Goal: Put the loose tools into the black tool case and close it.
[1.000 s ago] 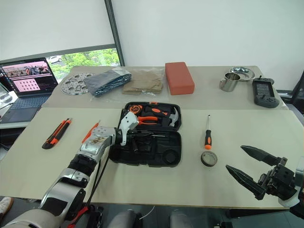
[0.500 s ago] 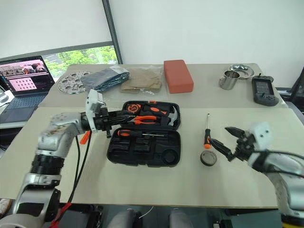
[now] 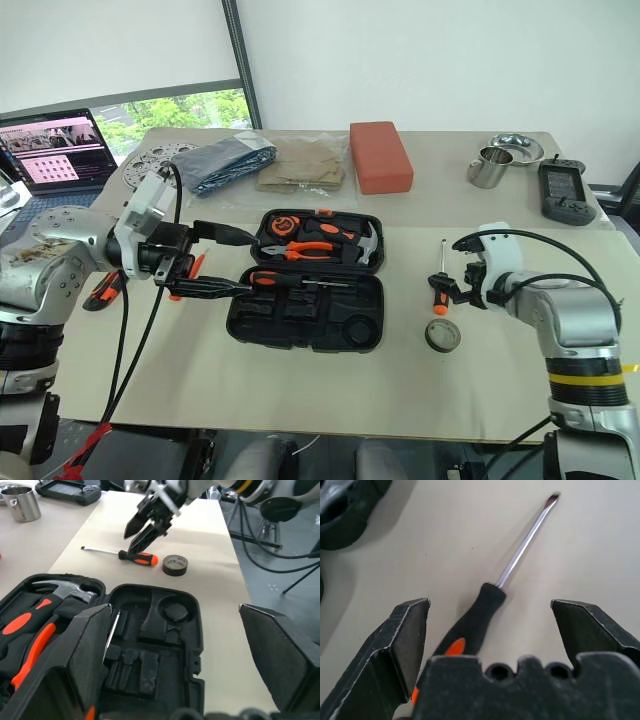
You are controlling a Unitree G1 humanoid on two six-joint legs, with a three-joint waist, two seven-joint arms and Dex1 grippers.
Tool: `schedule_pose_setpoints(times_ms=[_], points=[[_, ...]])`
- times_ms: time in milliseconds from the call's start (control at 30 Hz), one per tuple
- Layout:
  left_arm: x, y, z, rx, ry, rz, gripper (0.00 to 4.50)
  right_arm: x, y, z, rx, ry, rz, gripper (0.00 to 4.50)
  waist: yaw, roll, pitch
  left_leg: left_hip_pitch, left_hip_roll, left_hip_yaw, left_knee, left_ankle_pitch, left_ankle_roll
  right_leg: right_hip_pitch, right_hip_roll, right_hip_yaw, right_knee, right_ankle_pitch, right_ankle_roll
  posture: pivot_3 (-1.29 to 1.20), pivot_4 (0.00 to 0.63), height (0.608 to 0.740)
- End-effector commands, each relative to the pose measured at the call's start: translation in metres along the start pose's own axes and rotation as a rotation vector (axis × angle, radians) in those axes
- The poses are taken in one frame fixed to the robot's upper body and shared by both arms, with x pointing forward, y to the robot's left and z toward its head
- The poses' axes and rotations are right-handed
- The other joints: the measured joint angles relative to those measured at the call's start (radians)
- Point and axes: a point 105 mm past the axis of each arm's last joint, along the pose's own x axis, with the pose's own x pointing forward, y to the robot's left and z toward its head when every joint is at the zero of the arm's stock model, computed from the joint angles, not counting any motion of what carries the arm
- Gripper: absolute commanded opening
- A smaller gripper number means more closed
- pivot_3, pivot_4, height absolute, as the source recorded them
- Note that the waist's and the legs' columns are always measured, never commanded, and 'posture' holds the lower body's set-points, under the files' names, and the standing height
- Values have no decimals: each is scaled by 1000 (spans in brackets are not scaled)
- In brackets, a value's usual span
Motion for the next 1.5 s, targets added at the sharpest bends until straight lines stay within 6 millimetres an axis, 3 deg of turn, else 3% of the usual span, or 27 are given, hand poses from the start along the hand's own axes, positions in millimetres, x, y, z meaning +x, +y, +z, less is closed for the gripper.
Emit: schedule_pose_setpoints(times_ms=[33, 333, 500, 567, 667, 800, 900, 1133, 1300, 1500], points=[[-5, -3, 9, 46, 0, 4, 4500, 9, -1, 1, -30, 46, -63, 3857, -1, 0, 0, 0, 0, 0, 0, 0, 0, 0, 0, 0, 0, 0, 0, 0, 150, 740], [-6, -8, 8, 45, 1, 8, 4500, 13, -2, 8, -77, 34, -88, 742, -9, 0, 0, 0, 0, 0, 0, 0, 0, -1, 0, 0, 1, 0, 0, 0, 150, 740], [-13, -7, 6, 34, 6, 44, 4500, 8, -11, 23, -78, -26, -133, 725, -18, 0, 0, 0, 1, 0, 0, 0, 0, -1, 0, 0, 1, 0, 0, 0, 150, 740], [-18, -7, 5, 24, 2, 64, 4500, 4, -11, 44, -97, -121, -144, 725, -19, 0, 0, 0, 1, 0, 0, 0, 0, -1, 0, 0, 1, 0, 0, 0, 150, 740], [-26, -7, 2, 9, 13, 97, 4500, -4, 16, 73, -213, -262, -16, 725, -26, 0, 2, 0, 1, 1, 0, 0, 0, -3, 0, 1, 1, 0, 0, 0, 150, 740], [-43, -7, -3, -19, 36, 170, 4500, -16, 77, 93, -446, -367, 240, 725, -28, 1, 2, -1, 2, 1, -2, 0, 0, -6, 1, 0, 3, 0, 0, 0, 150, 740], [-55, -10, -8, -41, 55, 215, 4500, -17, 119, 86, -653, -373, 423, 725, -28, 1, 2, -2, 4, 0, -2, 0, 0, -8, 5, -1, 3, 0, 0, 0, 150, 740], [-64, -22, -10, -66, 64, 258, 4500, -1, 160, 55, -930, -282, 646, 725, -15, 0, 2, -2, 8, 0, 0, 0, 0, -9, 5, -2, 4, 0, -1, 0, 150, 740], [-64, -32, -14, -90, 65, 263, 4500, 5, 164, 41, -986, -208, 694, 725, -17, 0, 3, -2, 8, 1, 0, 0, 0, -9, 4, -2, 4, 2, -4, 0, 150, 740], [-61, -36, -17, -105, 66, 261, 4500, 17, 163, 40, -1044, -191, 682, 725, -20, -1, 3, 1, 8, 2, 0, 0, 0, -9, 4, -2, 11, 1, -6, 0, 150, 740]])
